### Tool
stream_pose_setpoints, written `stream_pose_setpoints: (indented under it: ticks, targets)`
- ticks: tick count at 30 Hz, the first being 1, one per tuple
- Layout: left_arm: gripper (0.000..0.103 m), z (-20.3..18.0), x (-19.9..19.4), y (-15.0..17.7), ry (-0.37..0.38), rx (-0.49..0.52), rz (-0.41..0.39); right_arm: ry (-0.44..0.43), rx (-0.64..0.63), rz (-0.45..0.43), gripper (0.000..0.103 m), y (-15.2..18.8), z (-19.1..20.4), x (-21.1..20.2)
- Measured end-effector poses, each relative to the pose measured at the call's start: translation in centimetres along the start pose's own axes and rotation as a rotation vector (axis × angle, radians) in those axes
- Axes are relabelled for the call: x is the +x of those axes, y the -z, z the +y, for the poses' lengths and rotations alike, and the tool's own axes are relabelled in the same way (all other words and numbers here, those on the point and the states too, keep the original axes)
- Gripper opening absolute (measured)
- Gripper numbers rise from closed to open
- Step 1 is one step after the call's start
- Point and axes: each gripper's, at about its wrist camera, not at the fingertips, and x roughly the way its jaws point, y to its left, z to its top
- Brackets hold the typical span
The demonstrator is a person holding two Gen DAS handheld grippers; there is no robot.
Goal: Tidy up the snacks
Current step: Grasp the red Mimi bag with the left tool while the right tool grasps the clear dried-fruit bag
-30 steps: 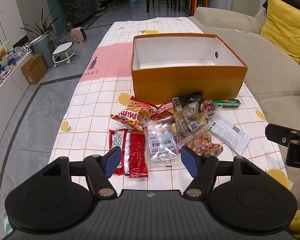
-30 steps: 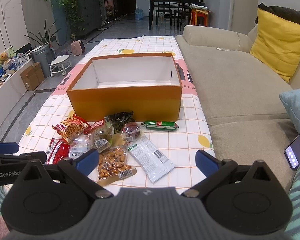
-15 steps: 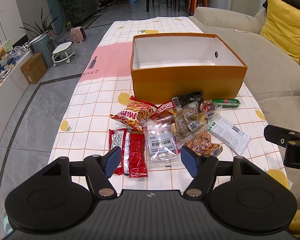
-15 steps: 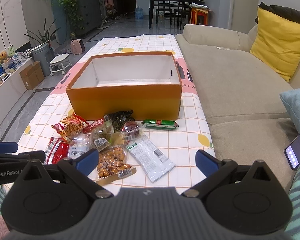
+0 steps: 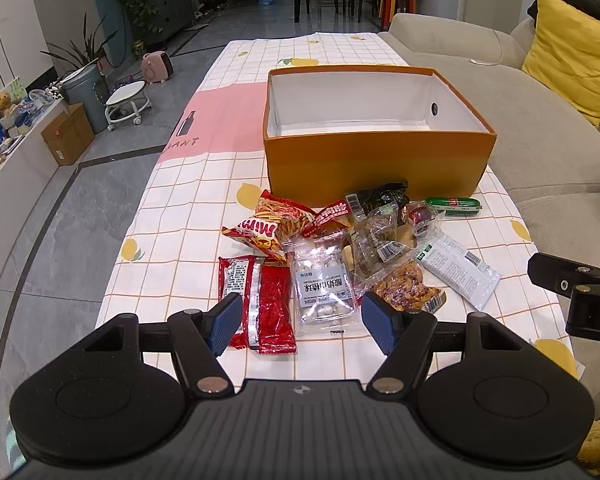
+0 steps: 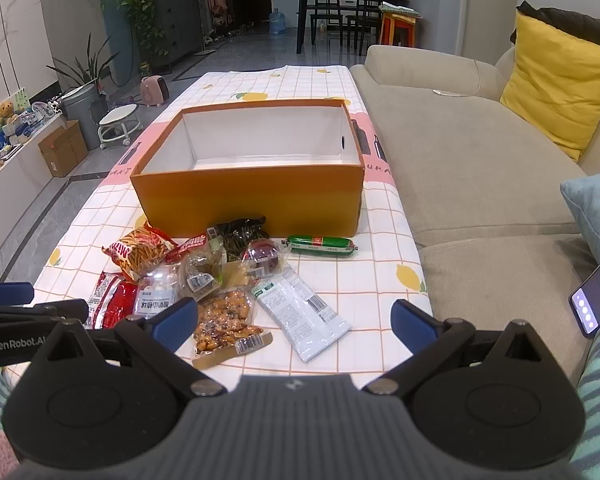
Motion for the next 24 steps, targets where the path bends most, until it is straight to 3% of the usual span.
stream_pose_setpoints:
  ticks: [7,16,19,24]
  targets:
    - [0.08,0.0,0.0,0.2,0.009,-0.004,0.0,0.0,0.0,0.0,0.099,0.0,0.0,0.0]
    - [0.077,1.1,0.2,-0.1,0.112,-0.062,0.019,-0.033,0.0,0.016,0.099,0.2,0.0,0.5]
    - [0.066,1.7,0.4,-0.2,0.127,-0.082,0.018,-0.042,0.001,0.028,0.099,0.3,-0.1,1.0]
    - [0.062,3.2,1.3,-0.6,0.157,-0.153,0.043,-0.088,0.014,0.056,0.086,0.5,0.0,2.5]
